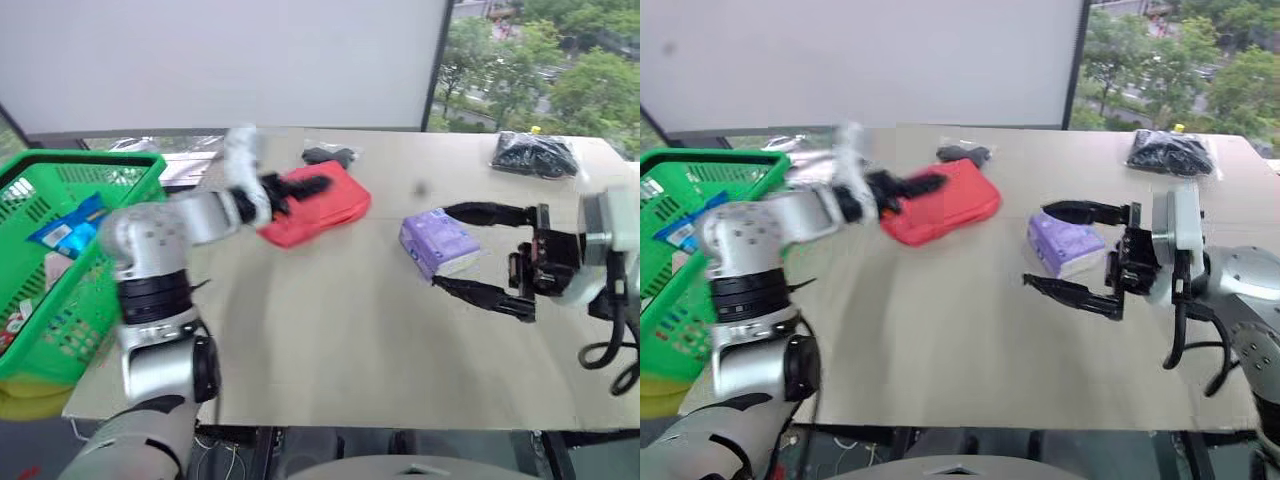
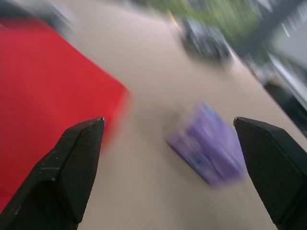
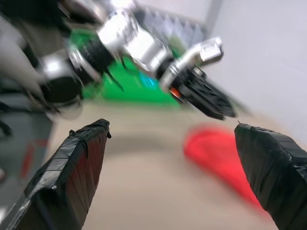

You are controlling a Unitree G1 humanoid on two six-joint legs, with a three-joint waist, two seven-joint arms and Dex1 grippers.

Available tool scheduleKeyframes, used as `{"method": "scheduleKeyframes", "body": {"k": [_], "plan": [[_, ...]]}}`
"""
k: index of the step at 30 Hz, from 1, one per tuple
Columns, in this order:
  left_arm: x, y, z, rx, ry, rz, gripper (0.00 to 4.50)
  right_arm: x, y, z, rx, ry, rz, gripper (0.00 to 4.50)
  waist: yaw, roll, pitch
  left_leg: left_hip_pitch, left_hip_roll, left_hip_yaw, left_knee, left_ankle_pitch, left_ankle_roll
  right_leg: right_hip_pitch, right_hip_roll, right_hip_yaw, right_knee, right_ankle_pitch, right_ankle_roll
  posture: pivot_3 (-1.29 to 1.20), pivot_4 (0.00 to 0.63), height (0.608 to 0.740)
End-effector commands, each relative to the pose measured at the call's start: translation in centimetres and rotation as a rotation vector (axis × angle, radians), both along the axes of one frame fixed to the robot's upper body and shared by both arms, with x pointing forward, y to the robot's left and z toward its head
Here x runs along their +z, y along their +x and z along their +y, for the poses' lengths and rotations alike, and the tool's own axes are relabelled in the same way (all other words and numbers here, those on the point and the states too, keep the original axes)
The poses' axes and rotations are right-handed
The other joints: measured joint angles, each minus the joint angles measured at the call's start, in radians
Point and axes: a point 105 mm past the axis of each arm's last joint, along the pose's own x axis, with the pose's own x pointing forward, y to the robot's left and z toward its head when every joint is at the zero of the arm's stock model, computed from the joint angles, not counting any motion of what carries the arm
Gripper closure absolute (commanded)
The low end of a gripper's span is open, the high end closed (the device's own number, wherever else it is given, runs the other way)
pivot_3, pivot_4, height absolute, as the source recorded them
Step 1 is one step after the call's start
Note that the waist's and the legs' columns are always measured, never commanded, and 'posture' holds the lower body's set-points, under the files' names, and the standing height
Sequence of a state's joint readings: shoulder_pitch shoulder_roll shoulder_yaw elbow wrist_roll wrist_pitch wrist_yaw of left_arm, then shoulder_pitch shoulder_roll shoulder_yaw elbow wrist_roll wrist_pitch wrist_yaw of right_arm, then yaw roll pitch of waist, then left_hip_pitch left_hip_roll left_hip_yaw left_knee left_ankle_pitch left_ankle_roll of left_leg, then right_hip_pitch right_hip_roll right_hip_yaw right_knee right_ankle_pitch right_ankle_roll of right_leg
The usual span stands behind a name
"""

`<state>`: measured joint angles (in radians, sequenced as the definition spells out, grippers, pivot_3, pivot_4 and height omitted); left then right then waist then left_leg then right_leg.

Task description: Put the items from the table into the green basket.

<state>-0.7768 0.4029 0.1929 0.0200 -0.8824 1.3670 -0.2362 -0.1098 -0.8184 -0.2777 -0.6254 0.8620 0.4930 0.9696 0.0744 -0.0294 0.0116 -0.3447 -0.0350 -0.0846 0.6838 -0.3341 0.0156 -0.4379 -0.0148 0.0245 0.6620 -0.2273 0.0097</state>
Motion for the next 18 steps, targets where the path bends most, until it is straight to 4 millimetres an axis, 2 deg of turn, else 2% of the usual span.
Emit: {"method": "scheduleKeyframes", "body": {"k": [1, 4, 6, 8, 12, 16, 17, 18], "plan": [[-0.4, 0.4, -4.2, -0.122, -0.033, 0.078, 0.05, -0.3, -0.3, -1.8, -0.133, -0.106, -0.031, 0.0, -0.022, 0.002, -0.001, 0.0, 0.0, 0.001, 0.0, 0.0, 0.0, 0.0, 0.0, 0.0, 0.0, 0.0, 0.0, -0.04, 0.0, 0.74], [-2.0, 2.2, -6.4, -0.045, -0.04, 0.199, 0.05, -1.4, -0.6, -3.1, -0.209, -0.172, -0.011, 0.0, -0.042, 0.004, -0.002, 0.005, 0.0, 0.002, 0.001, 0.0, 0.0, 0.006, 0.0, 0.001, 0.0, 0.0, 0.0, -0.08, 0.0, 0.74], [-3.8, 3.5, -7.8, 0.052, 0.008, 0.263, 0.05, -1.5, -1.1, -3.7, -0.241, -0.173, -0.009, 0.0, -0.053, 0.007, -0.002, 0.007, 0.0, 0.003, 0.0, 0.0, 0.001, 0.011, 0.001, 0.003, -0.001, 0.0, 0.0, -0.1, 0.0, 0.74], [-5.4, 4.1, -8.8, 0.13, 0.073, 0.3, 0.05, -1.3, -1.4, -3.9, -0.262, -0.163, -0.014, 0.0, -0.065, 0.009, -0.001, 0.016, 0.0, 0.003, -0.001, -0.001, 0.003, 0.019, 0.002, 0.002, -0.004, 0.0, 0.001, -0.12, 0.0, 0.74], [-8.2, 4.2, -11.0, 0.167, 0.168, 0.326, 0.05, -1.1, -1.9, -3.8, -0.281, -0.147, -0.019, 0.0, -0.091, 0.009, 0.0, 0.019, 0.001, 0.006, -0.003, -0.001, 0.002, 0.023, 0.004, 0.006, -0.005, 0.0, 0.001, -0.15, 0.0, 0.74], [-10.4, 3.5, -13.2, 0.143, 0.185, 0.347, 0.05, -1.2, -2.2, -3.7, -0.289, -0.152, -0.018, 0.0, -0.094, 0.011, 0.0, 0.02, 0.002, 0.008, -0.003, -0.001, 0.002, 0.024, 0.005, 0.008, -0.004, 0.0, 0.001, -0.16, 0.0, 0.74], [-10.8, 3.5, -13.5, 0.141, 0.185, 0.349, 0.57, -1.2, -2.2, -3.7, -0.29, -0.153, -0.017, 0.0, -0.094, 0.012, -0.001, 0.02, 0.002, 0.008, -0.003, -0.001, 0.002, 0.025, 0.005, 0.008, -0.004, -0.001, 0.001, -0.17, 0.0, 0.74], [-10.9, 3.5, -13.7, 0.142, 0.168, 0.349, 0.88, -1.2, -2.2, -3.7, -0.292, -0.153, -0.018, 0.0, -0.094, 0.012, -0.001, 0.021, 0.002, 0.008, -0.003, -0.001, 0.002, 0.026, 0.006, 0.008, -0.005, -0.001, 0.001, -0.17, 0.0, 0.74]]}}
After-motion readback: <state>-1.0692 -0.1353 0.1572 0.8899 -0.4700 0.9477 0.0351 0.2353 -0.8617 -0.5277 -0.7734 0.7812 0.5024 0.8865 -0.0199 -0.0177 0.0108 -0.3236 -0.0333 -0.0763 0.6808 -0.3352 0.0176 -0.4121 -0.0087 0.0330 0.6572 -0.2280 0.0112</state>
